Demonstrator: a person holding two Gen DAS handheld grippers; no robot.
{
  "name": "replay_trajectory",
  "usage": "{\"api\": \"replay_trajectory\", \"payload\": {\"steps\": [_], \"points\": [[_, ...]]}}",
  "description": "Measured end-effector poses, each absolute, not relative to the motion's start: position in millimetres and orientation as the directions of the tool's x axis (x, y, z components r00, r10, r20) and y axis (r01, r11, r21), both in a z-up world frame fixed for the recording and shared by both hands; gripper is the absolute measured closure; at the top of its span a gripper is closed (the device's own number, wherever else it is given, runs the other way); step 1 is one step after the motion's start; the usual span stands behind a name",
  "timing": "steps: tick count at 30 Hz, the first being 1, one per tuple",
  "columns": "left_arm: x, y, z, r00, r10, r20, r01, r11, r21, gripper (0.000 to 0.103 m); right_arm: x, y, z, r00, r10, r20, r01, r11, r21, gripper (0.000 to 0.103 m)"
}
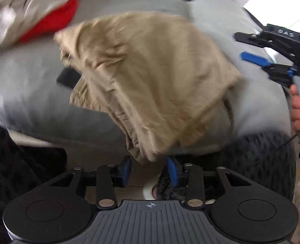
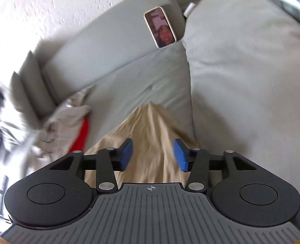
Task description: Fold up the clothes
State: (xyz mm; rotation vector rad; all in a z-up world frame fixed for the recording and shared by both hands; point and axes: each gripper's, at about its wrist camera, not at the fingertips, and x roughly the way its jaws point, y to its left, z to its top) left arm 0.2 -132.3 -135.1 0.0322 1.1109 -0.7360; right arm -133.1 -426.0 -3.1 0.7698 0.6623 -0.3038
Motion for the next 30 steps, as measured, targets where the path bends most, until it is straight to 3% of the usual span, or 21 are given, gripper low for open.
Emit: {"api": "replay_trajectory", "payload": {"steps": [3, 4, 5, 12, 18, 20, 21, 23, 24, 27, 28, 30], "points": [[16.2, -141.0, -121.1, 0.308, -0.526, -0.793, 0.611, 0.748, -0.259, 0.053, -167.4, -420.2, -24.1, 0.768, 0.08, -0.635, 0.473, 0.598, 0.647, 0.037], [21.6, -143.9, -116.4, 0.331, -0.528, -0.782, 0.628, 0.742, -0.234, 0.038, -173.5, -416.8, -35.7, 0.768, 0.121, -0.629, 0.474, 0.553, 0.685, 0.033], [26.9, -146.8, -111.7, 0.353, -0.53, -0.771, 0.645, 0.735, -0.209, 0.029, -178.9, -414.3, -47.2, 0.767, 0.158, -0.621, 0.481, 0.499, 0.721, 0.032], [67.1, -169.1, -88.7, 0.462, -0.542, -0.701, 0.727, 0.684, -0.05, 0.028, -185.0, -405.1, -114.2, 0.765, 0.181, -0.617, 0.569, 0.256, 0.781, 0.032], [87.8, -169.8, -128.7, 0.265, -0.591, -0.762, 0.798, 0.578, -0.17, 0.029, -178.4, -397.9, -129.4, 0.807, 0.178, -0.564, 0.515, 0.257, 0.818, 0.026], [93.0, -169.5, -139.9, 0.23, -0.61, -0.759, 0.802, 0.561, -0.208, 0.026, -175.2, -395.0, -131.8, 0.823, 0.179, -0.54, 0.486, 0.271, 0.831, 0.032], [96.4, -167.2, -143.5, 0.21, -0.618, -0.757, 0.798, 0.556, -0.233, 0.024, -172.2, -393.2, -133.0, 0.825, 0.182, -0.534, 0.48, 0.273, 0.834, 0.042], [103.0, -164.0, -149.0, 0.173, -0.631, -0.756, 0.792, 0.546, -0.274, 0.021, -165.0, -389.9, -135.3, 0.822, 0.182, -0.539, 0.483, 0.279, 0.83, 0.042], [106.0, -163.9, -151.0, 0.157, -0.634, -0.758, 0.793, 0.538, -0.286, 0.021, -161.6, -388.7, -136.0, 0.822, 0.173, -0.543, 0.487, 0.281, 0.827, 0.04], [115.0, -163.5, -157.2, 0.107, -0.641, -0.76, 0.795, 0.514, -0.322, 0.019, -150.1, -384.0, -135.3, 0.837, 0.156, -0.524, 0.473, 0.273, 0.838, 0.015], [118.3, -163.6, -160.2, 0.087, -0.643, -0.761, 0.786, 0.514, -0.345, 0.019, -145.8, -380.8, -133.6, 0.836, 0.143, -0.53, 0.478, 0.287, 0.83, 0.015], [125.0, -161.5, -166.0, 0.027, -0.661, -0.75, 0.744, 0.514, -0.427, 0.029, -137.5, -372.8, -127.7, 0.822, 0.101, -0.56, 0.498, 0.348, 0.795, 0.019]]}}
